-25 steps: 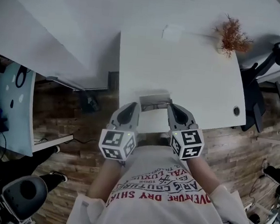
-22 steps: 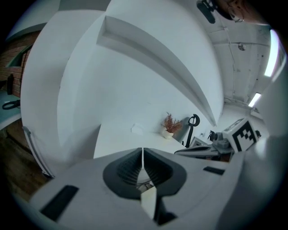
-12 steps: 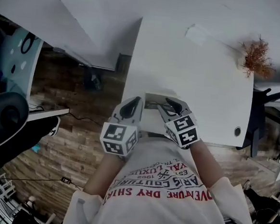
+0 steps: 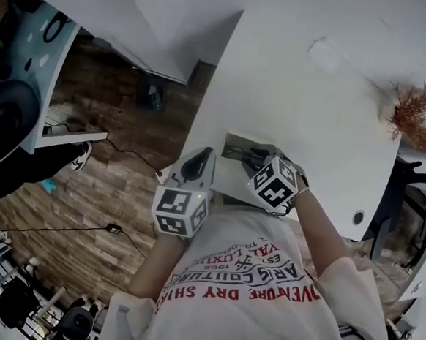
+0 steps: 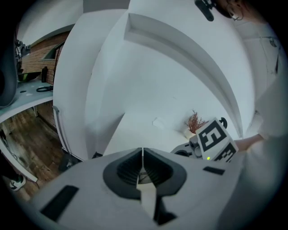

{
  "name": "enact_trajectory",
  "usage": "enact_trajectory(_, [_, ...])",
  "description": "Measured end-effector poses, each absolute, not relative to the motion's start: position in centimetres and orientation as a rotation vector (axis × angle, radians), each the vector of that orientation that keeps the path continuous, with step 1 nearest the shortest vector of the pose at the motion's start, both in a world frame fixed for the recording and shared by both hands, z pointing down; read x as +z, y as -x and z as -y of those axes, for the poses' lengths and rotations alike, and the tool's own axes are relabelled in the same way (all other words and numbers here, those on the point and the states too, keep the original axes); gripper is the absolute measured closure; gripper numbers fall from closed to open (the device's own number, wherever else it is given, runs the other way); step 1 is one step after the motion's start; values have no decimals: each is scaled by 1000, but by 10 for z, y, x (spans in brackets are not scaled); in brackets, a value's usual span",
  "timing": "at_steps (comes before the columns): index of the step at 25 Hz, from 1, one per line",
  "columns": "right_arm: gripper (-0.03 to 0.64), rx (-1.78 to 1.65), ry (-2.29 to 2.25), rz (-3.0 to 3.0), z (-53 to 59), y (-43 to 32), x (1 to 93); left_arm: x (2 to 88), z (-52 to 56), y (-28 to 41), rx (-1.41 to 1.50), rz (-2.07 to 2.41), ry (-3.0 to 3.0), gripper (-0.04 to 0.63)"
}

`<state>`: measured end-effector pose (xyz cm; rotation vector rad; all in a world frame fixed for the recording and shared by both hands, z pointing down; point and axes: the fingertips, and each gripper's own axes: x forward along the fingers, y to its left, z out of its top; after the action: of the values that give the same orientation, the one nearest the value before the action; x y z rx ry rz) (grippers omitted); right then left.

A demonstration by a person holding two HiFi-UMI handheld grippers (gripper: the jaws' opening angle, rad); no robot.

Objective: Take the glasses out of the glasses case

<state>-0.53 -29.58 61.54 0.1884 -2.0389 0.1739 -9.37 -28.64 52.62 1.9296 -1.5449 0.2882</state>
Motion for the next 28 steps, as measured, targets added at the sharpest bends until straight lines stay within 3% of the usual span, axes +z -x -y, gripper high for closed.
enact_trajectory(11, [586,-60,-57,1969,297,6,635,532,272,98,289,1586,-1872,581])
enact_trajectory(28, [592,-53,-242,2101,303,6,574,506,280,104,286,1559,-1986,581])
